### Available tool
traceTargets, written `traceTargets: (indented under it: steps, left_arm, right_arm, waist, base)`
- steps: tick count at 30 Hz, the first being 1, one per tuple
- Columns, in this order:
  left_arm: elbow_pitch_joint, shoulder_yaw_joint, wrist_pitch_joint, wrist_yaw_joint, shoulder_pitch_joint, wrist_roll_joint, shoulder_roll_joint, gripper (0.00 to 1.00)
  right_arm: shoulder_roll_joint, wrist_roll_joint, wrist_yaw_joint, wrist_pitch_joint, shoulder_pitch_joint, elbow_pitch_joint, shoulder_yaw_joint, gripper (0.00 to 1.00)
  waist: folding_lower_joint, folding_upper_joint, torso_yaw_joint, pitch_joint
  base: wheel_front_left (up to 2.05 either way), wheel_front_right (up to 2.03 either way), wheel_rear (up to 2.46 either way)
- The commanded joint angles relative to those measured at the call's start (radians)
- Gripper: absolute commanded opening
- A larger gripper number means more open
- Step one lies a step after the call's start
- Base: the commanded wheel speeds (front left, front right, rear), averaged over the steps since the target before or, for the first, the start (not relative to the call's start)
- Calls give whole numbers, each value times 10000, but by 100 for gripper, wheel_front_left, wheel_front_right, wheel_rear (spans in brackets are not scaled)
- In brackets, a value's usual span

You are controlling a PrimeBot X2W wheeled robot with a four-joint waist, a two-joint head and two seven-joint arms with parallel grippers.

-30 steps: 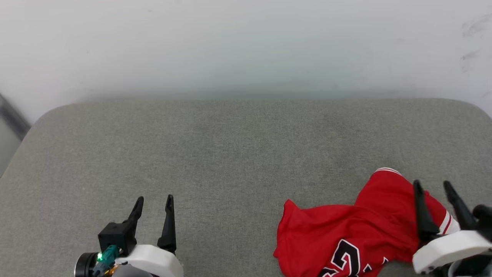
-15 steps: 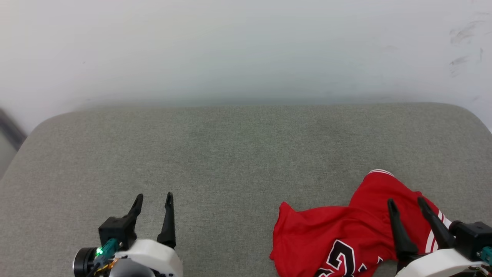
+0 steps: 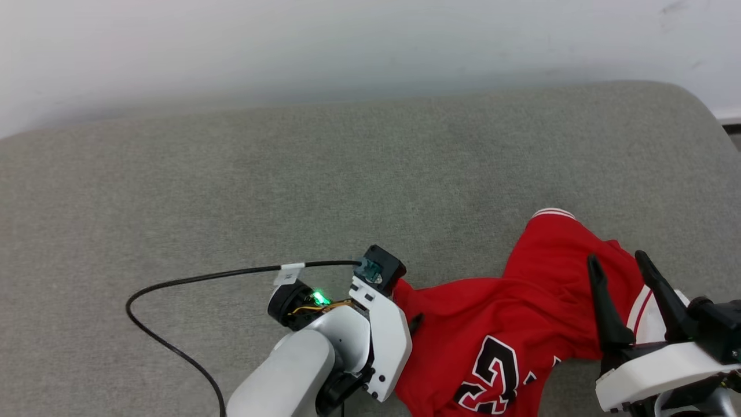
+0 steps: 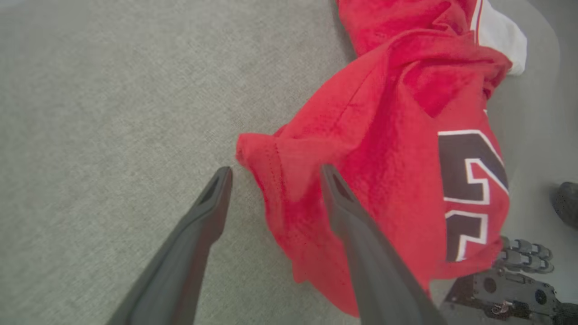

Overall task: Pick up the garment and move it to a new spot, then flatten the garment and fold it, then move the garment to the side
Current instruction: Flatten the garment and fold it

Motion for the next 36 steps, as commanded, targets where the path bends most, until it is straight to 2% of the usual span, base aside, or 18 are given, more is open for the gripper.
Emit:
traceTargets:
  steps: [1, 2, 9, 10, 12, 14, 17, 18, 25, 31, 36]
  left_arm:
    - [274, -209, 460, -110, -272, -85, -32, 100]
    - [274, -209, 460, -110, -272, -85, -32, 100]
    - [1644, -1089, 2459, -348, -433, -450, 58, 100]
    - [1740, -1180, 2567, -383, -398, -544, 43, 63]
    - [1873, -1305, 2505, -399, -469, -589, 27, 0]
    - [1939, -1272, 2226, -398, -548, -583, 60, 0]
    - [1804, -965, 1243, -109, -938, -297, 174, 0]
    - [1628, -570, 244, 296, -1236, -116, 342, 0]
    - [370, 489, -1375, 1192, -1501, 124, 1225, 0]
    - [-1663, 1350, -1586, 2071, -314, -6, 2370, 0]
    - [-3127, 1990, -1317, 3197, 2284, -676, 3014, 0]
  right_arm:
    - [32, -9, -3, -96, -180, -15, 45, 100]
    - [32, -9, -3, -96, -180, -15, 45, 100]
    - [61, 56, -3, -250, -377, 141, 132, 100]
    - [63, 45, -3, -278, -397, 149, 129, 100]
    - [72, 30, -3, -287, -415, 171, 148, 100]
    - [76, 23, -3, -288, -408, 184, 132, 100]
    - [79, 14, -3, -258, -338, 181, 43, 100]
    - [86, 41, -3, -216, -218, 198, 22, 100]
    - [87, 57, -3, -147, 49, 189, -75, 100]
    - [86, 146, -3, -4, 336, 60, -153, 100]
    - [89, 155, -3, 136, 586, -32, -153, 100]
  waist:
    - [0, 0, -385, 504]
    - [0, 0, -385, 504]
    - [0, 0, -730, 790]
    - [0, 0, -749, 796]
    - [0, 0, -781, 776]
    - [0, 0, -768, 703]
    - [0, 0, -628, 490]
    - [0, 0, -403, 213]
    - [0, 0, 284, -451]
    - [0, 0, 827, -873]
    - [0, 0, 1070, -1108]
  base:
    - [0, 0, 0]
    - [0, 0, 0]
    - [0, 0, 0]
    - [0, 0, 0]
    - [0, 0, 0]
    - [0, 0, 0]
    - [0, 0, 0]
    - [0, 0, 0]
    - [0, 0, 0]
    - [0, 0, 0]
    - [0, 0, 0]
